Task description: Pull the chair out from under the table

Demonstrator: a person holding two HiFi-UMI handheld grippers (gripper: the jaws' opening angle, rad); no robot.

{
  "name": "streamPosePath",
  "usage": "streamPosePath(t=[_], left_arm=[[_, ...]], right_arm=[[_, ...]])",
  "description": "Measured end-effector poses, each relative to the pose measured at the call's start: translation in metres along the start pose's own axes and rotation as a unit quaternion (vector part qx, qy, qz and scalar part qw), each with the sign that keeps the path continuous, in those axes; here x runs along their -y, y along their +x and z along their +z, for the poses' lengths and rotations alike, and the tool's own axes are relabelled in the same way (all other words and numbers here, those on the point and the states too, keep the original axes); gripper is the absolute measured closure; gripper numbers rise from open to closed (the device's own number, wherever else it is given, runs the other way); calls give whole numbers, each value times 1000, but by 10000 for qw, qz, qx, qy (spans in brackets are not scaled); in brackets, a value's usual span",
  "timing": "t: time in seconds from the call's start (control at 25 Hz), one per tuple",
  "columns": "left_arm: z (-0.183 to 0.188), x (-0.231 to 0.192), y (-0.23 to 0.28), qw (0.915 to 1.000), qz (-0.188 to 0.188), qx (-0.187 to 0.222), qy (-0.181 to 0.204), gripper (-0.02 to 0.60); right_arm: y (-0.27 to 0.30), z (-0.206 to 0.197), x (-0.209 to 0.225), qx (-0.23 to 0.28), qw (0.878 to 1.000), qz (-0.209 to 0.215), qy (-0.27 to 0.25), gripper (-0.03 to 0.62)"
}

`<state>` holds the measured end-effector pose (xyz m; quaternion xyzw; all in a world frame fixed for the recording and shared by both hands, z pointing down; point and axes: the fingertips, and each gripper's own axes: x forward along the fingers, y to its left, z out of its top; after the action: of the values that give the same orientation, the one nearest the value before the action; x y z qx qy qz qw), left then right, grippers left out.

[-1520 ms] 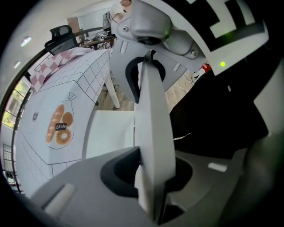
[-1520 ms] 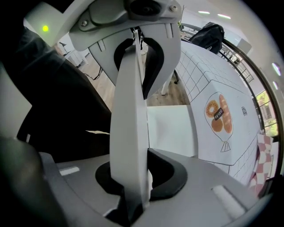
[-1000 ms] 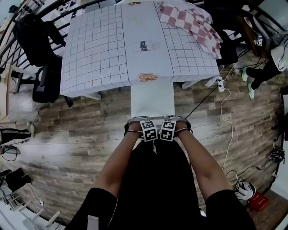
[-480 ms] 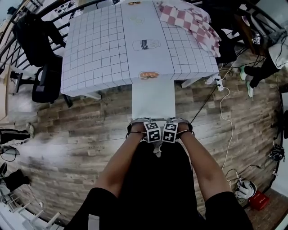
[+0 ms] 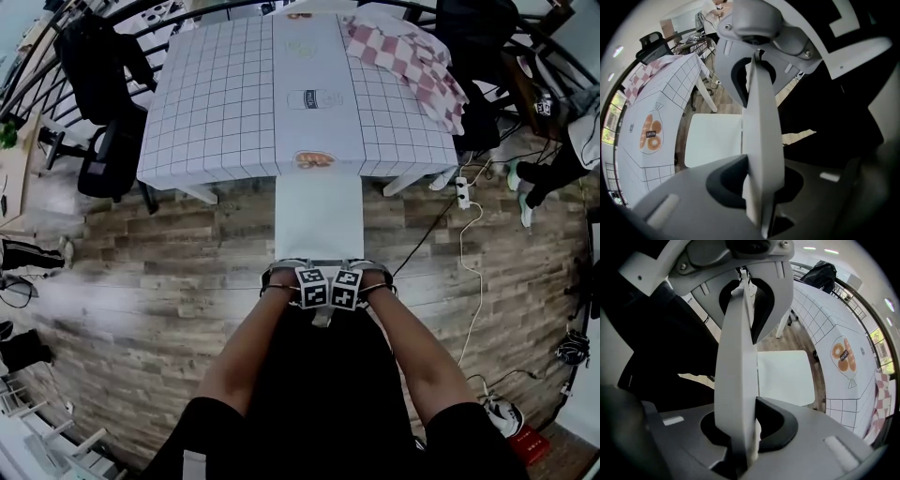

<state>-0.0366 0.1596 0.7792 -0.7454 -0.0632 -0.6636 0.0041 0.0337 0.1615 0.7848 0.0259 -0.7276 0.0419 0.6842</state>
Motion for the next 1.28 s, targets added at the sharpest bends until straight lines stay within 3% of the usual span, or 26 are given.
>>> streamPosePath(t=[1.0, 1.12, 1.28], left_arm=[[-1, 60, 5, 10000, 0, 31, -92, 497], [-1, 60, 4, 9997, -21, 112, -196, 491], [-7, 59, -8, 9983, 8, 441, -380, 480]], right_arm=[[1, 1, -59, 25, 9999, 68, -109, 517], [1, 0, -59, 62, 9999, 97, 57, 501], [-11, -3, -56, 279, 9994, 72, 208, 414]])
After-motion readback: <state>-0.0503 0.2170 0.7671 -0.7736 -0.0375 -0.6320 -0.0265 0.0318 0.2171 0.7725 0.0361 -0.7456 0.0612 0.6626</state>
